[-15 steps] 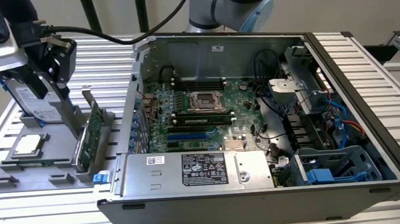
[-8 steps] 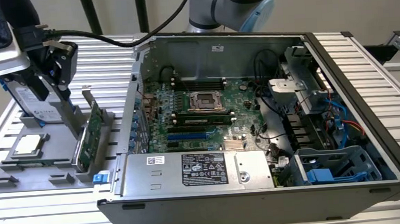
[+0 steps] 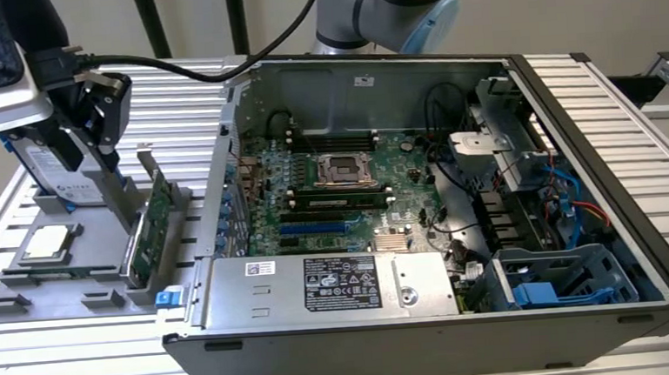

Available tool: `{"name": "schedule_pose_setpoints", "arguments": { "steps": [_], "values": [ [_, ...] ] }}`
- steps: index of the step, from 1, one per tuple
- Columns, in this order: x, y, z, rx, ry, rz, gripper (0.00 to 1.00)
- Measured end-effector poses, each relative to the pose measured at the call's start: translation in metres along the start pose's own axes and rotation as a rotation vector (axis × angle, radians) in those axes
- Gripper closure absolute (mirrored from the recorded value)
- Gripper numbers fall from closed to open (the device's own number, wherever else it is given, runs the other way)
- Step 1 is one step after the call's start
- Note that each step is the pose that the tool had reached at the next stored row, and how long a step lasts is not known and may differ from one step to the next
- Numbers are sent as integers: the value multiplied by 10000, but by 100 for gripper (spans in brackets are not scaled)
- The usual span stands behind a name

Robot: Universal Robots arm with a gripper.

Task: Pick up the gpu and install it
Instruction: 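Pick up the gpu and move the gpu toward the slot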

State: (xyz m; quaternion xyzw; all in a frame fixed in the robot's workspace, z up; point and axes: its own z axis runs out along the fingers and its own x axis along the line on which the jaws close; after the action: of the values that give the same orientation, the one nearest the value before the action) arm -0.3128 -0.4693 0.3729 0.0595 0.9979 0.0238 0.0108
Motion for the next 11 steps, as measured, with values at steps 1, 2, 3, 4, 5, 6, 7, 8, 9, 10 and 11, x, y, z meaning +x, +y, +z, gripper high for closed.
{"name": "schedule_pose_setpoints", "arguments": {
  "steps": [1,2,3,4,5,6,7,8,9,10,11],
  "values": [
    [0,0,1,-1,-1,0,0],
    [0,0,1,-1,-1,0,0],
    [0,0,1,-1,-1,-1,0],
    [0,0,1,-1,-1,0,0],
    [0,0,1,-1,-1,0,0],
    [0,0,2,-1,-1,0,0],
    [0,0,3,-2,-1,0,0],
    [0,0,6,-3,-3,0,0],
    [0,0,10,-4,-3,0,0],
    [0,-1,14,-3,-2,0,0],
    [0,-1,19,-2,-2,0,0]
  ]
}}
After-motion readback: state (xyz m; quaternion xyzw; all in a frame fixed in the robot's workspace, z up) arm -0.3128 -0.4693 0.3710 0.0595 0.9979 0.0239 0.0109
